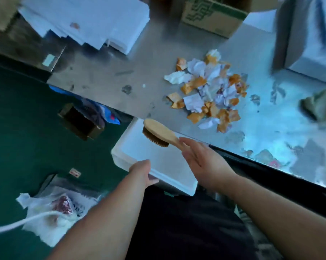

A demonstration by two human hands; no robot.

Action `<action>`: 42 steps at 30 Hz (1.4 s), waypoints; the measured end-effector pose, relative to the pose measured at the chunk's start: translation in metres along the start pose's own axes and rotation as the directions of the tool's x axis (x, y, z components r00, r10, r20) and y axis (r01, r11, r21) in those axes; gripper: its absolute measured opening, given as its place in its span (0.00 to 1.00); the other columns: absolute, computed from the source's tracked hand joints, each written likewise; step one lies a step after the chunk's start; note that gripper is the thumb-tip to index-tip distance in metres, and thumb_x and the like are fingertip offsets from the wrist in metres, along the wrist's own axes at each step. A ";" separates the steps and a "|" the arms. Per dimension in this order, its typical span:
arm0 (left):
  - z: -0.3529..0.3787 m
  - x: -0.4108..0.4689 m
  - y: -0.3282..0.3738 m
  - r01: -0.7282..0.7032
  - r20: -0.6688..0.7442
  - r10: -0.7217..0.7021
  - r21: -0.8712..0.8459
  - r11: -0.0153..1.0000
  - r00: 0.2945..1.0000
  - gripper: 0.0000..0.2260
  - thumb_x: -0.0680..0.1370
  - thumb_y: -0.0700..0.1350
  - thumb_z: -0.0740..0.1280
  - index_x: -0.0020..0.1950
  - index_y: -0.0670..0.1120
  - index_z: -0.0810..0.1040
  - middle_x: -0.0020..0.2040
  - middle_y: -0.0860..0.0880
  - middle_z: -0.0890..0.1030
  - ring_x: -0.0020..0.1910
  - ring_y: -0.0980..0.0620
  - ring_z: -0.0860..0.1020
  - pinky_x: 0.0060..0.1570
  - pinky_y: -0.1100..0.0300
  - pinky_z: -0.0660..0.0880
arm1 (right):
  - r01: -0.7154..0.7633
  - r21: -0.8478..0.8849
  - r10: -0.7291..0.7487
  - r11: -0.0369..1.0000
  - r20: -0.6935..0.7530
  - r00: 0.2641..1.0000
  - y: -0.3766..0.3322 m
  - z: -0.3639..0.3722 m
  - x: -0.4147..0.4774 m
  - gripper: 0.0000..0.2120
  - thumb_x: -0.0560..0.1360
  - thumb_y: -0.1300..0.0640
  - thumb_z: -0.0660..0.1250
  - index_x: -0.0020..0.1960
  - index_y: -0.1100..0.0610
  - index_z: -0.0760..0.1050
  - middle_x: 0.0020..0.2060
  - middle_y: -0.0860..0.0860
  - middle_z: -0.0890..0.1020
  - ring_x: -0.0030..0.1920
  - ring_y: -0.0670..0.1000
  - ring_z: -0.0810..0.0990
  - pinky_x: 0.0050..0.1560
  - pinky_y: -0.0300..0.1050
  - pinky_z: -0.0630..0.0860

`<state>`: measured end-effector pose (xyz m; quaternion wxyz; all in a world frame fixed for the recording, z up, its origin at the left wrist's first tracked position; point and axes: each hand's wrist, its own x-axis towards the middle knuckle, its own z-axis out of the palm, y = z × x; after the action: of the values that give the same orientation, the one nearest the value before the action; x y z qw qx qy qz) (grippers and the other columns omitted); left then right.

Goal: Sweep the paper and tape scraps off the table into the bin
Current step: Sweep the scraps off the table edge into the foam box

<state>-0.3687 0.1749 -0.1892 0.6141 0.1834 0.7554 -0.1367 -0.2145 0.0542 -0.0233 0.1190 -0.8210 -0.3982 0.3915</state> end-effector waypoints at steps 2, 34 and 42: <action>0.008 -0.015 0.002 -0.006 0.060 0.010 -0.063 0.998 0.998 0.14 0.80 0.38 0.63 0.66 0.42 0.73 0.61 0.37 0.78 0.54 0.35 0.80 0.39 0.36 0.84 | -0.028 0.006 0.029 1.000 -0.082 0.996 0.018 -0.016 -0.007 0.21 0.85 0.44 0.53 0.78 0.39 0.59 0.65 0.47 0.76 0.62 0.53 0.76 0.59 0.53 0.74; 0.075 -0.104 -0.007 -0.004 0.073 0.014 -0.139 0.990 0.997 0.12 0.81 0.39 0.65 0.64 0.37 0.71 0.61 0.35 0.76 0.48 0.35 0.79 0.26 0.42 0.82 | -0.002 -0.156 -0.017 0.988 -0.125 0.992 0.108 -0.061 0.015 0.17 0.86 0.47 0.51 0.72 0.48 0.66 0.64 0.49 0.76 0.59 0.58 0.77 0.59 0.56 0.72; 0.074 -0.112 -0.011 -0.031 0.070 0.042 -0.150 0.988 0.997 0.12 0.82 0.40 0.65 0.64 0.39 0.72 0.60 0.37 0.78 0.52 0.37 0.80 0.33 0.40 0.82 | 0.004 -0.220 -0.025 0.976 -0.089 0.996 0.111 -0.043 -0.012 0.17 0.85 0.45 0.48 0.72 0.44 0.64 0.61 0.45 0.76 0.55 0.53 0.79 0.56 0.52 0.74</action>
<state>-0.2889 0.1207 -0.0957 0.6556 0.1459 0.7370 -0.0754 -0.1252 -0.0228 -0.0449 0.0485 -0.8431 -0.4391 0.3066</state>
